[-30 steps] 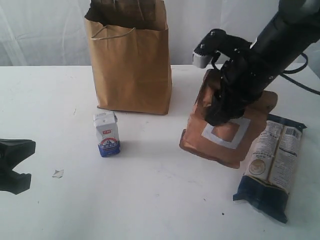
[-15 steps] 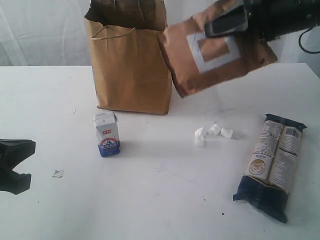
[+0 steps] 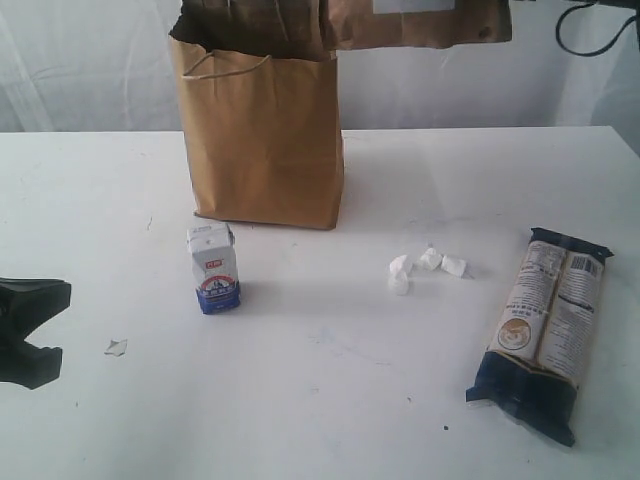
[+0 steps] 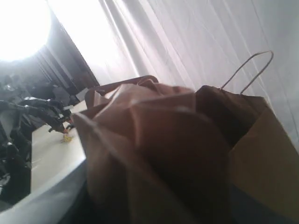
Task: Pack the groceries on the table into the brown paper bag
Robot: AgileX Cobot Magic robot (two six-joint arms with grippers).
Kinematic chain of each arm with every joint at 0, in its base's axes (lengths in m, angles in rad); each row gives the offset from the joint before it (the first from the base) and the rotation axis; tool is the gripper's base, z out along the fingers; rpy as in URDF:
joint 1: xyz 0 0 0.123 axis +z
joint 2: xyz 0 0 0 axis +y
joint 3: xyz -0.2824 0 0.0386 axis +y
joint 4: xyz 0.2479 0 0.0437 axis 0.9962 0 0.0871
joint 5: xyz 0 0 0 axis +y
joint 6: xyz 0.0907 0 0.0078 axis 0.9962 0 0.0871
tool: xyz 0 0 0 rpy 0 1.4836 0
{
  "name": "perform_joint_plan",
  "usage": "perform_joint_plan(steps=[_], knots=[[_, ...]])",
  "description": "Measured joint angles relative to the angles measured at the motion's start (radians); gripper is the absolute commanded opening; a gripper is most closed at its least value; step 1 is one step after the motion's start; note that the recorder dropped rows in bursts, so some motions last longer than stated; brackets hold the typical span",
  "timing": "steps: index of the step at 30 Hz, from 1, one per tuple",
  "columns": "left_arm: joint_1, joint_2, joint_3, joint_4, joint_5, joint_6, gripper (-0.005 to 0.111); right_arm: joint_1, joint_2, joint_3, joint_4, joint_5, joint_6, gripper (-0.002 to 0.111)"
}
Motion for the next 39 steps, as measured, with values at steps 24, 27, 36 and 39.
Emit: perform_joint_plan(steps=[24, 27, 36, 39], knots=[[0.0, 0.0, 0.0, 0.004, 0.0, 0.0, 0.0, 0.071, 0.092, -0.139, 0.003, -0.203, -0.289, 0.0], [0.0, 0.0, 0.0, 0.004, 0.0, 0.0, 0.0, 0.042, 0.096, -0.141, 0.004, -0.207, -0.317, 0.0], [0.0, 0.0, 0.0, 0.004, 0.002, 0.0, 0.0, 0.031, 0.14, -0.141, 0.003, -0.015, -0.366, 0.0], [0.0, 0.0, 0.0, 0.004, 0.002, 0.0, 0.0, 0.031, 0.136, -0.141, 0.003, 0.029, -0.364, 0.0]])
